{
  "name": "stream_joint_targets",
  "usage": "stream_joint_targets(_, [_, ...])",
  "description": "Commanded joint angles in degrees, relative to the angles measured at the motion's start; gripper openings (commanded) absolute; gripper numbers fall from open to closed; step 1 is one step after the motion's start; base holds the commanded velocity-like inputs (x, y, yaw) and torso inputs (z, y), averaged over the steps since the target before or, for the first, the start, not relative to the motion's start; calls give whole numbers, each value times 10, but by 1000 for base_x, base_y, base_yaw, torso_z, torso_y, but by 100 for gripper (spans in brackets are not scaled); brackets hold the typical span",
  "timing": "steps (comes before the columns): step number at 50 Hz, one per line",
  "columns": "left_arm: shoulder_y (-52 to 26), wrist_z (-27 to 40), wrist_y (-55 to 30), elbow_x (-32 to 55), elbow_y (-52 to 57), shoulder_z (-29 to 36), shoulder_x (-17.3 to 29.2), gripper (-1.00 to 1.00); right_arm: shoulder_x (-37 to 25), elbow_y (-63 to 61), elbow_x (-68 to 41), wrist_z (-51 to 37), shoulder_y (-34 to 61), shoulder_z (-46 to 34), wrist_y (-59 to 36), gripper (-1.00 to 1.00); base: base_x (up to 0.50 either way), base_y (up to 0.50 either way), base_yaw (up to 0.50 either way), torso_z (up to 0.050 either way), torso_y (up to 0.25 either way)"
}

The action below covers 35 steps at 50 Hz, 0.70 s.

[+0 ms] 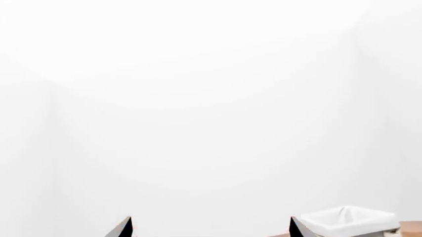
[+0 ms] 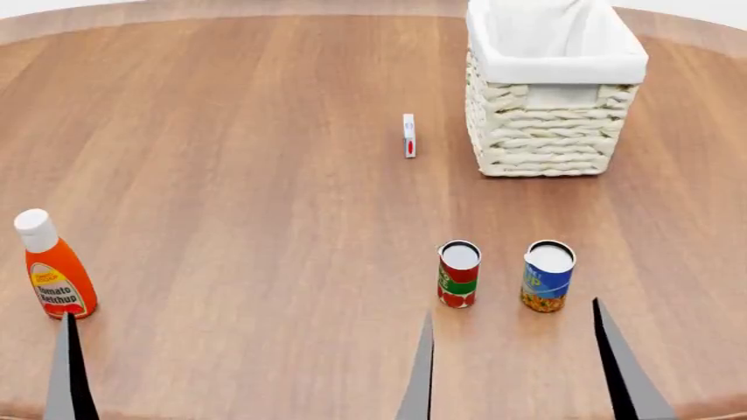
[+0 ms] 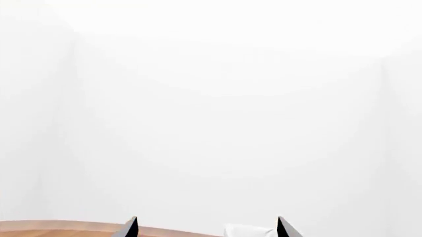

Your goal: Pick up the alphabet soup and the cream cheese box, and put them in the basket.

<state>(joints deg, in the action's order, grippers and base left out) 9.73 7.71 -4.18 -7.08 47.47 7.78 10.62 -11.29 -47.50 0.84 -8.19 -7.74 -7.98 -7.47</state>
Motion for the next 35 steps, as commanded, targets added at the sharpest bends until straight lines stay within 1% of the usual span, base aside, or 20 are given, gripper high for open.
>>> stream_joint_targets(1, [0, 5, -3, 1, 2, 6, 4, 100, -8, -10, -5, -3, -3, -1, -1, 100, 0, 0, 0, 0, 0])
stream_joint_targets(5, [0, 6, -3, 6, 1, 7, 5, 100, -9, -8, -9, -3, -1, -3, -5, 100, 0, 0, 0, 0, 0])
stream_joint_targets(8, [-3, 5, 1, 31, -14, 2, 4, 100, -11, -13, -9, -3, -2, -6, -6, 100, 0, 0, 0, 0, 0])
stream_joint_targets(14, [-1, 9, 2, 32, -18, 5, 5, 100, -14, -10, -9, -4, -4, -9, -4, 100, 0, 0, 0, 0, 0])
stream_joint_targets(16, [-1, 7, 5, 56, -31, 2, 3, 100, -16, -10, -8, -4, -6, -11, -3, 100, 0, 0, 0, 0, 0])
stream_joint_targets(19, [-2, 9, 11, 58, -46, 3, 3, 100, -17, -6, -10, -6, -5, -10, 0, 100, 3, 0, 0, 0, 0])
stream_joint_targets(35, [0, 19, 2, 54, -37, 10, 9, 100, -22, -3, -16, -10, -2, -14, -5, 100, 79, 0, 0, 0, 0])
